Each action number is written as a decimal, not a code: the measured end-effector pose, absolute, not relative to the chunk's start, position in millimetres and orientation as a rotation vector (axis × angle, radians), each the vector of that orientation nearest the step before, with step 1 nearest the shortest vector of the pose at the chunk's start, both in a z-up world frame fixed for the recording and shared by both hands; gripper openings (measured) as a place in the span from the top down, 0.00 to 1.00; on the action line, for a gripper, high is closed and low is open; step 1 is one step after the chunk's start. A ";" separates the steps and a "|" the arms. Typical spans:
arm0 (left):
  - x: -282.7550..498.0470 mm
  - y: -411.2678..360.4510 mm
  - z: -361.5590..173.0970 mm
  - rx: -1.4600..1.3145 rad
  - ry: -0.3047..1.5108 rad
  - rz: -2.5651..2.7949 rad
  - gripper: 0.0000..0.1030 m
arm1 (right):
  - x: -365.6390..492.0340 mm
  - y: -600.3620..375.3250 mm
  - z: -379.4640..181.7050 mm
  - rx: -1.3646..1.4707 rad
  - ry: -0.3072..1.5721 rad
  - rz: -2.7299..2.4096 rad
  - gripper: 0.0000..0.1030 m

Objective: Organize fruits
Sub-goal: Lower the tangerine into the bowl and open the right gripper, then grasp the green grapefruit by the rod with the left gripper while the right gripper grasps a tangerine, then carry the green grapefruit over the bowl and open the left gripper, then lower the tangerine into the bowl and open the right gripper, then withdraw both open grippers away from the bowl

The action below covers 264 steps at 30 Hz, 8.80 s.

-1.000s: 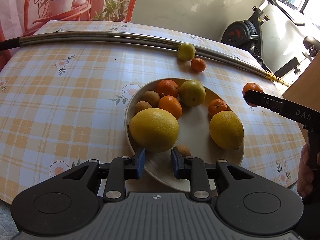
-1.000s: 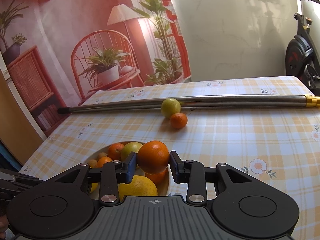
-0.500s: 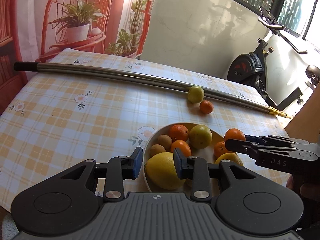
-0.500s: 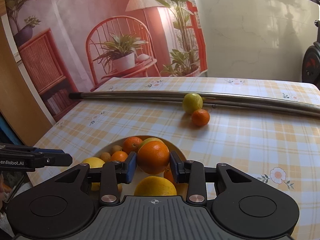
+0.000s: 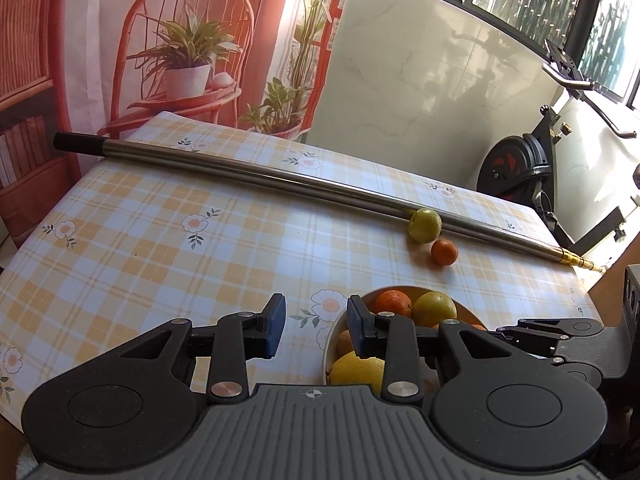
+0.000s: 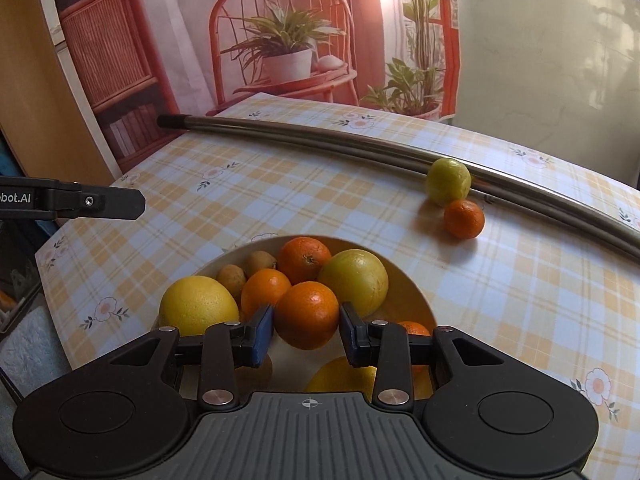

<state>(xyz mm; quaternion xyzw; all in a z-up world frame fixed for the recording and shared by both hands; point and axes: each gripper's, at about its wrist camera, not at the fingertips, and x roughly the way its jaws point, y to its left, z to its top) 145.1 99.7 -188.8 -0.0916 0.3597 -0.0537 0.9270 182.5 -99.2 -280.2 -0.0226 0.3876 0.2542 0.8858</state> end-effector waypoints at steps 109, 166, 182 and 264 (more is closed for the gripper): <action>283.4 -20.2 -204.1 0.045 0.811 -0.354 0.54 | 208.6 -246.6 -293.0 0.372 0.634 0.206 0.67; 128.9 45.4 -221.1 -0.161 0.928 -0.357 0.54 | 127.2 -177.5 -269.8 0.305 0.665 0.342 0.67; 127.4 34.5 -239.8 -0.073 0.996 -0.343 0.54 | 121.2 -177.8 -273.0 0.312 0.662 0.349 0.67; 89.7 63.2 -215.0 -0.104 0.822 -0.231 0.46 | 99.5 -111.1 -292.7 0.095 0.863 0.461 0.66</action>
